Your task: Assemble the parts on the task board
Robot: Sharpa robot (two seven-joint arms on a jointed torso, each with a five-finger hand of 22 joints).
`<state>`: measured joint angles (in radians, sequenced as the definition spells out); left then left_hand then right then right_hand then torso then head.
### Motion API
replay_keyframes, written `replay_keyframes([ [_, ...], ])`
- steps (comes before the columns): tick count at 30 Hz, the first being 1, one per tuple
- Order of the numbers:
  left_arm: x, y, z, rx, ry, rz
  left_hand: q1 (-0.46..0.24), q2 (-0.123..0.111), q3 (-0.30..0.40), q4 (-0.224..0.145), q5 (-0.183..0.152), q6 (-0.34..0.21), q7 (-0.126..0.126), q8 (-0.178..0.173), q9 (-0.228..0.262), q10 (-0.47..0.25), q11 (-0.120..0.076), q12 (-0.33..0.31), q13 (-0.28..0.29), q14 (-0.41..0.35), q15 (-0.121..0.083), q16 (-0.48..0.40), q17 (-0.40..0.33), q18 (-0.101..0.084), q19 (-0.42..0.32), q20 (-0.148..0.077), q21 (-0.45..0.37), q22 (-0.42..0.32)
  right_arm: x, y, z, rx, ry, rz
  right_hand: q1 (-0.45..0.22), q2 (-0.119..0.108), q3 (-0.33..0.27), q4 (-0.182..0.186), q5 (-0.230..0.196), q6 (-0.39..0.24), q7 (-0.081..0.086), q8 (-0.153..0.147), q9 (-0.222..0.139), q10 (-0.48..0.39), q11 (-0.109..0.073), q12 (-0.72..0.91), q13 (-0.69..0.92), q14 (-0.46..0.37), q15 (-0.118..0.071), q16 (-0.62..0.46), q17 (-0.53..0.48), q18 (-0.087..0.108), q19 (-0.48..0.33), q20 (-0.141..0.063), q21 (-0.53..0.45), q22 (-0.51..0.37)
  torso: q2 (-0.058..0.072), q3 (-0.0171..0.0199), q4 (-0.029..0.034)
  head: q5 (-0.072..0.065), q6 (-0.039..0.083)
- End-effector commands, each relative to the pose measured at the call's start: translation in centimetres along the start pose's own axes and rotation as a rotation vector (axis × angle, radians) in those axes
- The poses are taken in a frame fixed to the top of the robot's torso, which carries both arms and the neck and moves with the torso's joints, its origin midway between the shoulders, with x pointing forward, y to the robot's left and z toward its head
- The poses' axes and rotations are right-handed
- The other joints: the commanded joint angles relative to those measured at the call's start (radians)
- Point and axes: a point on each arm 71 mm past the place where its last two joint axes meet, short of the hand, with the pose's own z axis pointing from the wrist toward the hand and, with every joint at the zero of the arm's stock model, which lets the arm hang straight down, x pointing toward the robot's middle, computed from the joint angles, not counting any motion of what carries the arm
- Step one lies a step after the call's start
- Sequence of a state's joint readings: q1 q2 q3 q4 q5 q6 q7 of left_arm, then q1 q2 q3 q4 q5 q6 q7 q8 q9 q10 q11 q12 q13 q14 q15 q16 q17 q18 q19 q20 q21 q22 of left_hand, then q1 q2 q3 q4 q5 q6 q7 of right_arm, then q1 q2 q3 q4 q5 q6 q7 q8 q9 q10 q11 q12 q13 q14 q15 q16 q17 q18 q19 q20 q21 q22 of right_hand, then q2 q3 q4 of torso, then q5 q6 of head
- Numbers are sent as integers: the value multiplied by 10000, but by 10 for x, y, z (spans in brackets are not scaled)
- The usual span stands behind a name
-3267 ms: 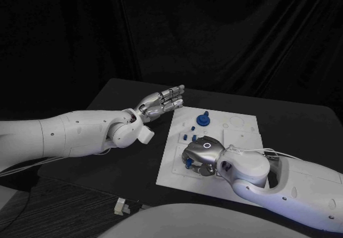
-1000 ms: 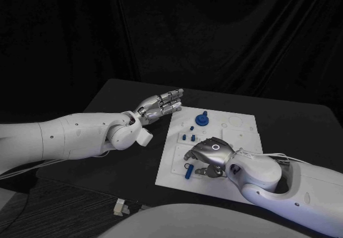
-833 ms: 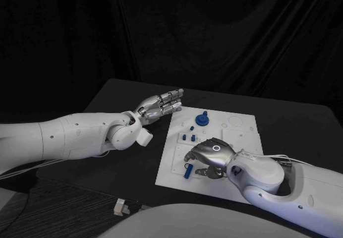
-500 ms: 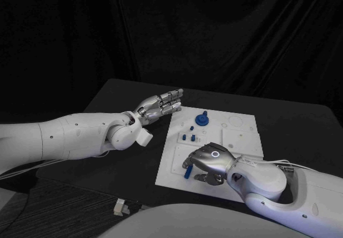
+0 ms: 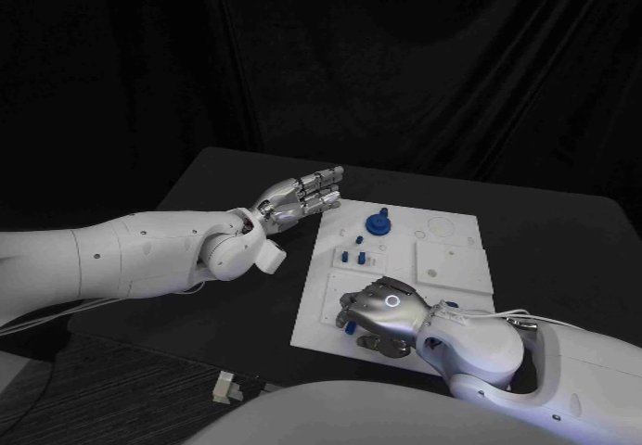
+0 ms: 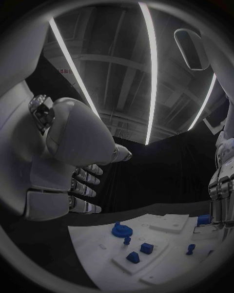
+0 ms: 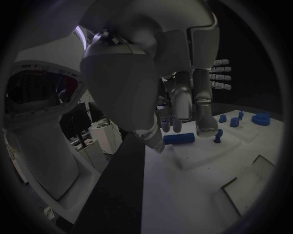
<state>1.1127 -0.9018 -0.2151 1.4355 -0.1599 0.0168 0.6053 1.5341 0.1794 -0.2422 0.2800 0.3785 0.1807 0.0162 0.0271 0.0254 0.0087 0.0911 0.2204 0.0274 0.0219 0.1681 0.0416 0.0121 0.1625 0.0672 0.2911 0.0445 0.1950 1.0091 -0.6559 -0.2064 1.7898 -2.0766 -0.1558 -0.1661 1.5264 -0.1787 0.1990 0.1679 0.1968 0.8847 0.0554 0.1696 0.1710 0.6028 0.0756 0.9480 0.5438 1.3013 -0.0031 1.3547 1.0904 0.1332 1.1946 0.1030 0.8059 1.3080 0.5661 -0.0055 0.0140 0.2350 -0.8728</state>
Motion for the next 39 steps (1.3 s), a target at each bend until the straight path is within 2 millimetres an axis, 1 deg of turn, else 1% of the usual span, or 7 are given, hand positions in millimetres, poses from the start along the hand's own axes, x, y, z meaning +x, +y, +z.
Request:
replay_keyframes([
  [1, 2, -1, 1, 120, 93, -142, 99, 13, 65, -17, 37, -12, 57, 29, 14, 13, 12, 40, 15, 15, 51, 42, 13, 157, 69, -17, 52, 8, 1, 3, 2, -125, -188, -588, -47, -6, 31, -68, 4, 117, 7, -51, -43, -374, -25, 1784, 1151, -436, 35, -163, -460, 169, -355, 55, -490, 645, 7, -1, 0, 11, 2],
  [4, 2, 0, 1, 112, 102, -148, 103, 13, 65, -19, 39, -12, 59, 29, 14, 13, 13, 36, 15, 18, 54, 45, 14, 157, 73, -16, 54, 12, 3, 5, 4, -115, -318, -751, -52, 11, 82, -112, 8, 169, -4, -93, -81, -637, -142, 3311, 2120, -547, 48, -35, -584, 135, -308, 83, -213, 708, 4, -2, -4, 30, 2],
  [8, 2, 0, 1, 97, 121, -160, 103, 13, 65, -19, 39, -12, 59, 29, 14, 13, 13, 36, 15, 18, 54, 45, 14, 157, 73, -16, 54, 12, 5, 5, 6, -68, -374, -877, -30, 17, 123, -141, -10, 540, 69, 61, 22, 716, -244, 4446, 3659, -217, 14, 404, -25, 17, -6, 58, 569, 868, 4, -2, 7, 17, 2],
  [21, 4, 1, 2, 45, 192, -204, 121, 15, 66, -27, 43, 7, 84, 34, 17, 13, 4, 35, 15, 26, 65, 55, 16, 158, 88, -13, 63, 30, 8, 3, 10, 35, -534, -1099, 306, 197, 399, -340, 265, 1191, 54, 390, 300, 1007, -272, 4675, 4002, -274, -10, 562, 10, -5, -51, 36, 853, 896, 7, -3, -1, 52, 2],
  [25, 4, 2, 2, 11, 206, -216, 196, 55, 74, -46, 76, 148, 322, 68, 37, 15, -128, 27, 14, 27, 72, 63, 14, 147, 115, -12, 78, 23, 7, 3, 10, -80, -852, -1077, 441, 272, 530, -448, 297, 1446, 83, 540, 454, 1499, -288, 4744, 4251, -318, -18, 576, -6, -14, -92, 28, 963, 909, 6, -2, -5, 73, 2],
  [34, 4, 3, 1, -41, 221, -237, 225, 67, 75, -56, 122, 298, 401, 106, 58, 16, -175, 22, 14, 23, 70, 61, 12, 142, 117, -13, 79, 11, 5, 2, 8, -233, -1391, -1012, 413, 348, 638, -512, 84, 1910, 182, 907, 933, 2854, -409, 4850, 4775, -189, -119, 675, 54, -76, 71, -41, 1534, 997, 4, -1, 6, 67, 2],
  [39, 4, 3, 1, -60, 230, -251, 235, 70, 76, -61, 143, 320, 415, 113, 61, 17, -181, 31, 15, 22, 68, 60, 12, 141, 120, -13, 81, 12, 4, -1, 5, -214, -1639, -848, 279, 366, 624, -439, -31, 2138, 150, 1082, 1181, 3124, -461, 4804, 4802, -186, -160, 656, -26, -84, 84, -71, 1640, 1003, 3, -4, 6, 112, 2],
])
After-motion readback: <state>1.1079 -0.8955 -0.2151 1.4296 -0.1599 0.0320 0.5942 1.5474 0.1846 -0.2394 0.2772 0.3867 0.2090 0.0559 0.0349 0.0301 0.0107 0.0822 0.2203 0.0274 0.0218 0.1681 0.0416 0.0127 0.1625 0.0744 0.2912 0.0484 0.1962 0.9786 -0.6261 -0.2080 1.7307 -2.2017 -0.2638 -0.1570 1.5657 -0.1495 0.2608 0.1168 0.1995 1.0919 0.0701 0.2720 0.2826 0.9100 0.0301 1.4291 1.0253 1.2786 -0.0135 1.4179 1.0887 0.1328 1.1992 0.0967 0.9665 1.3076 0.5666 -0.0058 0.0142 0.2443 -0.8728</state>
